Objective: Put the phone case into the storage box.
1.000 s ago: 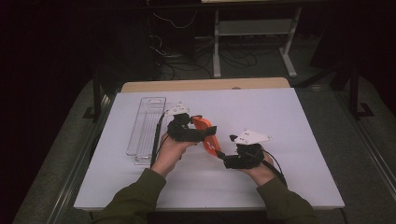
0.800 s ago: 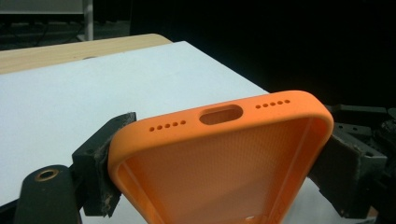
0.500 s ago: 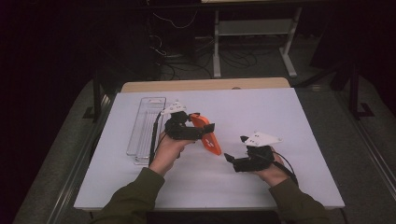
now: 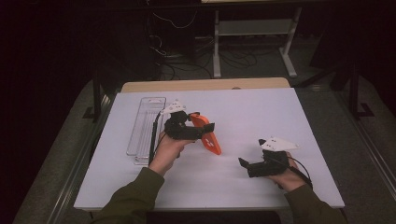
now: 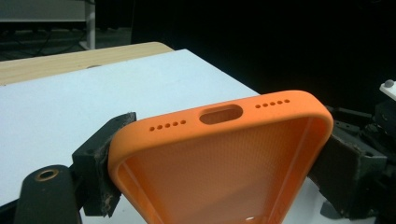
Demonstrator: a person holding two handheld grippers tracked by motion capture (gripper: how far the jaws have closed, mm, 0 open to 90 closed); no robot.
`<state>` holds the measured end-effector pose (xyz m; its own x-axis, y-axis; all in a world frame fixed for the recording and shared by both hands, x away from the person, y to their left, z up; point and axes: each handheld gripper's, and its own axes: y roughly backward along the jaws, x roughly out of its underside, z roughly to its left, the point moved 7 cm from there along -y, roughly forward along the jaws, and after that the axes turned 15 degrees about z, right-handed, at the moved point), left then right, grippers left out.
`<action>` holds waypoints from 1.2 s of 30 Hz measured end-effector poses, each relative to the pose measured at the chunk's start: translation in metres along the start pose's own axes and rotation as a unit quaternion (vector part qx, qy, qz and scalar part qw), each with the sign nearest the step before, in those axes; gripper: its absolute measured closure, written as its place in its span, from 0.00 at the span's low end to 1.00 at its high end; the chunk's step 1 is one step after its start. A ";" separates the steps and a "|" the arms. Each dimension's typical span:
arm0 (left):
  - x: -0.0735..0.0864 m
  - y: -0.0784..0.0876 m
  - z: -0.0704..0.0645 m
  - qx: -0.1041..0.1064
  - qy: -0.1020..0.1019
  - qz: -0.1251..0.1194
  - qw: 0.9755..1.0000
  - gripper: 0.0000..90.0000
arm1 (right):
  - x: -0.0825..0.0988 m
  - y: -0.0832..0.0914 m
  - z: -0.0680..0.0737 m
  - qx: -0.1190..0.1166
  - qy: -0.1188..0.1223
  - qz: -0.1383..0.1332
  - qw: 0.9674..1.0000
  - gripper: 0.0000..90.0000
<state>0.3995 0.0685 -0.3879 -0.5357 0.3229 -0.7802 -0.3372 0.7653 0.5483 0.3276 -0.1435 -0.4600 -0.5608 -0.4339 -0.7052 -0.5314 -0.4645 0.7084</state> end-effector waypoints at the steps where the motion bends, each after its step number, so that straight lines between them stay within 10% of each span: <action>1: 0.000 0.000 0.000 0.000 -0.001 0.000 1.000 0.17 | 0.002 0.001 -0.002 0.003 -0.002 0.002 1.000 0.00; 36: -0.031 0.013 0.008 -0.017 -0.053 0.008 0.998 0.17 | 0.019 -0.009 -0.004 0.009 0.000 0.042 0.999 0.00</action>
<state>0.4176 0.0730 -0.3586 -0.4577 0.3937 -0.7972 -0.3552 0.7410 0.5699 0.3244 -0.1505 -0.4796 -0.6038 -0.4714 -0.6428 -0.4935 -0.4123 0.7659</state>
